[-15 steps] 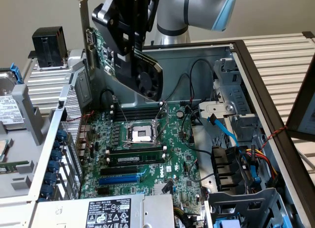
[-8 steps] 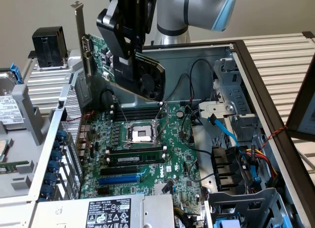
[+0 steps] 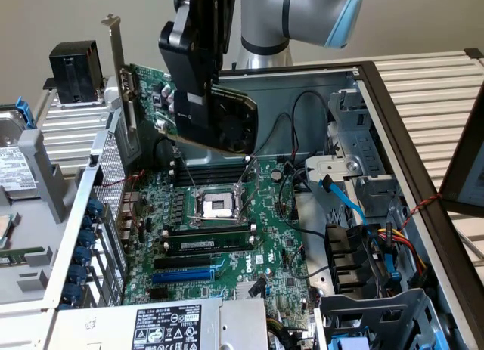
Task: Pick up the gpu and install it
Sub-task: 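Insert the gpu into the slot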
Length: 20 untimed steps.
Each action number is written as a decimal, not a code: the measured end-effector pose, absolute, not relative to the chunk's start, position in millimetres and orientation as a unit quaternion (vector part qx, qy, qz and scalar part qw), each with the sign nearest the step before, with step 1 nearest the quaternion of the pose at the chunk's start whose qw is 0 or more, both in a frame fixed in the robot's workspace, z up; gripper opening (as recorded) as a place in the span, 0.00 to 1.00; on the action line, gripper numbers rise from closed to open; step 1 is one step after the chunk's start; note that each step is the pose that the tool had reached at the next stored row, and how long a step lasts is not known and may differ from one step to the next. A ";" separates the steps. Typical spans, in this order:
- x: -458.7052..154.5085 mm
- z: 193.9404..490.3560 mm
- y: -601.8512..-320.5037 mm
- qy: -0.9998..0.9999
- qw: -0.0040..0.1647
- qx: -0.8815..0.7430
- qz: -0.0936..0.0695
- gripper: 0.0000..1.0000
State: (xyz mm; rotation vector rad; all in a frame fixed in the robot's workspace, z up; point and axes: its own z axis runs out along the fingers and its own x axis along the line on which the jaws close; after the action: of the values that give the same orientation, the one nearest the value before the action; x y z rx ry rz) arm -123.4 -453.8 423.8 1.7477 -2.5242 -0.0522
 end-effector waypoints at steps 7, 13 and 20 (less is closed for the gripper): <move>-123.3 421.9 -453.8 -0.785 0.034 0.618 -0.018 0.27; -122.9 420.8 -453.8 -0.753 0.032 0.657 -0.014 0.27; -123.2 420.2 -452.8 -0.743 0.031 0.669 -0.014 0.27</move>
State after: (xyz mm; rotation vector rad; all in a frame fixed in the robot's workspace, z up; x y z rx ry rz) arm -123.2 -452.8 420.2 2.0610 -2.2879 -0.0421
